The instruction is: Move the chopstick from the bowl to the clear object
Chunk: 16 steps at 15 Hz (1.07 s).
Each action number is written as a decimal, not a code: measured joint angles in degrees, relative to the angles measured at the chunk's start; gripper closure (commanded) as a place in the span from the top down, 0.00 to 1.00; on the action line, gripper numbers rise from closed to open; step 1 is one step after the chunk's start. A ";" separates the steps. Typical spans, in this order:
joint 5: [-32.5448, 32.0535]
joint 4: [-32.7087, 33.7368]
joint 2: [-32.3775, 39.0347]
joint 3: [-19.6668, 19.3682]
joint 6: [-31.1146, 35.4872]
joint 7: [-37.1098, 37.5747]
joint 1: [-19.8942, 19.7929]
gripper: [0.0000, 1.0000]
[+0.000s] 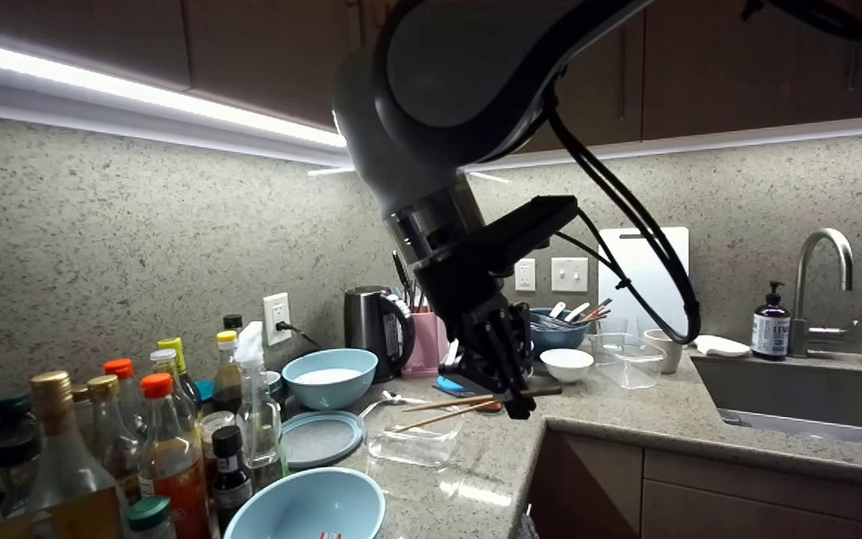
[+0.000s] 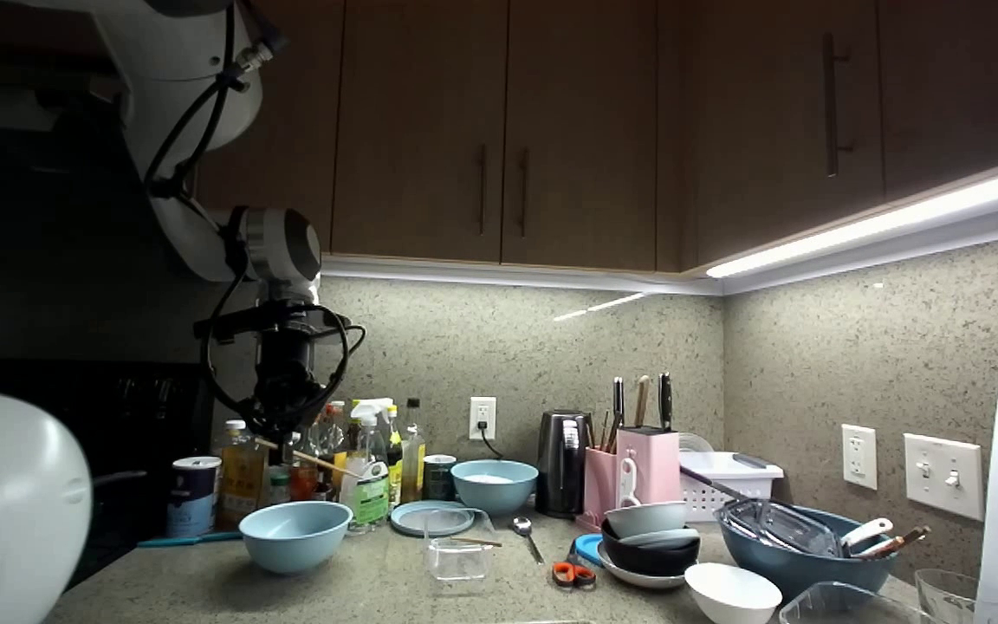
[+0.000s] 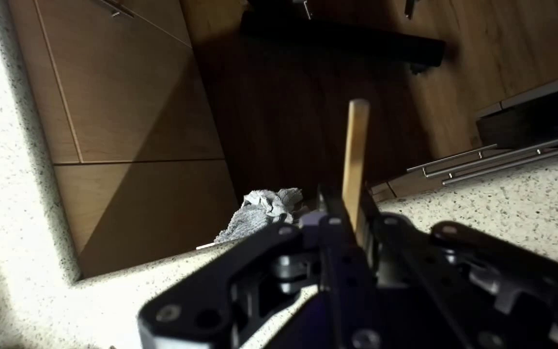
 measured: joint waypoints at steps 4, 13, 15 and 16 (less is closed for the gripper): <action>-0.42 0.12 2.03 -0.50 0.26 -2.10 -1.88 0.02; -5.80 4.38 10.79 -4.78 1.83 -11.82 -7.13 0.02; -7.04 5.94 12.04 -5.10 2.65 -12.41 -7.33 0.02; -7.36 6.66 12.52 -5.15 3.34 -12.97 -7.44 0.02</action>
